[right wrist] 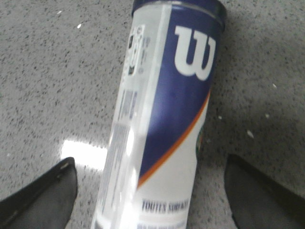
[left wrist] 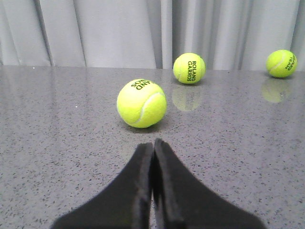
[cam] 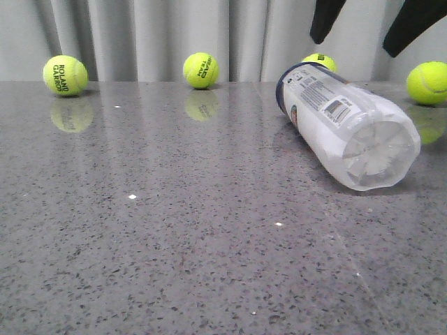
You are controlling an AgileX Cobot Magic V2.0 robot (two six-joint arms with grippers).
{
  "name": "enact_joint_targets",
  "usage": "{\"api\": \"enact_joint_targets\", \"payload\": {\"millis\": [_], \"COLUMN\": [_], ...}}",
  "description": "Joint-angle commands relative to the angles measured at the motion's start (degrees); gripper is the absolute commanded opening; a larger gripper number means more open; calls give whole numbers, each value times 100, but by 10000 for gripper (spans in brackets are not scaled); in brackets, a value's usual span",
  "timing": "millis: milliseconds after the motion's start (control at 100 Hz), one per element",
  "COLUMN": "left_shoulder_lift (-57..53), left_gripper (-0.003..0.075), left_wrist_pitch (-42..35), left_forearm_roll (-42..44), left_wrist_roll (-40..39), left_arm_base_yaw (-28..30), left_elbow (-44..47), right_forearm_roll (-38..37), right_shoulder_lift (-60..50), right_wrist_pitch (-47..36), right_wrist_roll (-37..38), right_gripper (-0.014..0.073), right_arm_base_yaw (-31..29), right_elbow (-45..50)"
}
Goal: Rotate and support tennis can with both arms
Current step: 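Lower the right gripper onto the middle of the white-and-blue can and close, then lift the can with the right gripper and turn it crosswise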
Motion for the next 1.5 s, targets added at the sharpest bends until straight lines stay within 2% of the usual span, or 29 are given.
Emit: {"api": "enact_joint_targets", "payload": {"millis": [0, 290, 700, 770, 920, 1030, 1170, 1260, 1380, 1490], "left_shoulder_lift": [-190, -190, -190, -190, -190, -190, -190, -190, -190, -190], "left_gripper": [-20, -20, -20, -20, -20, -20, -20, -20, -20, -20], "left_wrist_pitch": [-427, -427, -427, -427, -427, -427, -427, -427, -427, -427], "left_forearm_roll": [-38, -38, -38, -38, -38, -38, -38, -38, -38, -38], "left_wrist_roll": [-56, -56, -56, -56, -56, -56, -56, -56, -56, -56], "left_arm_base_yaw": [-39, -39, -39, -39, -39, -39, -39, -39, -39, -39], "left_elbow": [255, 255, 255, 255, 255, 255, 255, 255, 255, 255], "right_forearm_roll": [81, 81, 81, 81, 81, 81, 81, 81, 81, 81], "right_shoulder_lift": [76, 872, 1345, 1365, 1365, 1357, 1348, 1348, 1348, 1348], "right_wrist_pitch": [-47, 368, 477, 502, 502, 507, 699, 812, 868, 864], "right_wrist_roll": [17, 84, 84, 84, 84, 31, -435, -985, -2075, -3395], "right_gripper": [624, 624, 619, 583, 435, 393, 393, 393, 393, 393], "right_arm_base_yaw": [15, 15, 15, 15, 15, 15, 77, 170, 367, 605], "right_elbow": [-411, -961, -964, -964, -964, -964, -1163, -1479, -1872, -2103]}}
